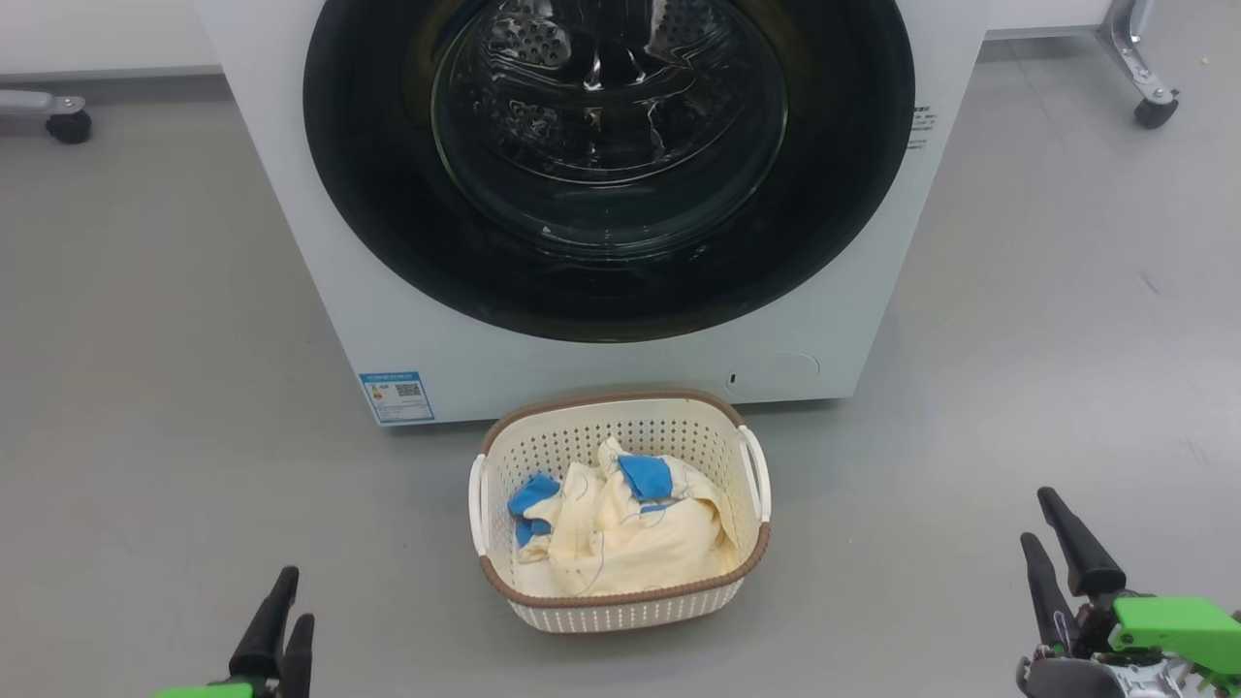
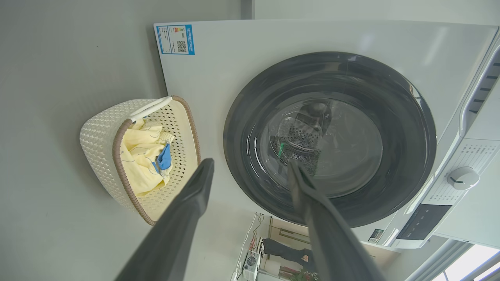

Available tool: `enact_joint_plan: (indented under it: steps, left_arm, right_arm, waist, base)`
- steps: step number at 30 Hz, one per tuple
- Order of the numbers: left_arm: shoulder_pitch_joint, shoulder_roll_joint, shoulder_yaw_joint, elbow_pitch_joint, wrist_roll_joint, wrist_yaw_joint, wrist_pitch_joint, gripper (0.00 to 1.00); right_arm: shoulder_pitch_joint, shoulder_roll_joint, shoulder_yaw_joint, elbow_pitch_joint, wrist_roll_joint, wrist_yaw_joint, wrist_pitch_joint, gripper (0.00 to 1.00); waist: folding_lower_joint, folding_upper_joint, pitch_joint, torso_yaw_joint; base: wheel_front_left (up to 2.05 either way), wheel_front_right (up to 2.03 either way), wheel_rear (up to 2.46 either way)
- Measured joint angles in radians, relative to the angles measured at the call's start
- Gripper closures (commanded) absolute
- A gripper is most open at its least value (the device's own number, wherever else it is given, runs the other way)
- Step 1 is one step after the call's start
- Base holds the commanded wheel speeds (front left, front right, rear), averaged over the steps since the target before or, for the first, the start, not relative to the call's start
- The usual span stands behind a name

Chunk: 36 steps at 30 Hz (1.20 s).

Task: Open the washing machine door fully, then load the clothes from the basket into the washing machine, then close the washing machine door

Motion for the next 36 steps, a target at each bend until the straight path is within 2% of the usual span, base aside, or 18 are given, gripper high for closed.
enact_joint_plan:
  steps: [14, 22, 31, 36]
  left_arm:
    - [-0.018, 0.001, -0.019, -0.018, 0.001, 0.0, -0.02, 0.0]
    - [-0.02, 0.003, -0.033, -0.02, 0.043, 0.007, -0.05, 0.0]
    - [-0.039, 0.017, -0.066, -0.022, 0.128, 0.023, -0.093, 0.0]
    - [-0.043, 0.03, -0.077, -0.027, 0.213, 0.044, -0.11, 0.0]
  right_arm:
    - [0.0, -0.003, -0.006, -0.025, -0.001, 0.0, -0.001, 0.0]
    - [0.0, -0.021, -0.006, -0.035, -0.065, 0.0, -0.028, 0.0]
    - [0.0, -0.03, -0.007, -0.04, -0.207, 0.0, -0.062, 0.0]
    - [-0.001, -0.036, -0.008, -0.047, -0.339, 0.0, -0.081, 0.0]
  waist:
    - [0.0, 0.0, -0.003, 0.001]
    - [0.0, 0.0, -0.004, 0.002]
    - [0.0, 0.0, -0.006, 0.006]
    - [0.0, 0.0, -0.006, 0.009]
  base:
    - [0.0, 0.0, 0.0]
    - [0.0, 0.0, 0.0]
    - [0.0, 0.0, 0.0]
    - [0.0, 0.0, 0.0]
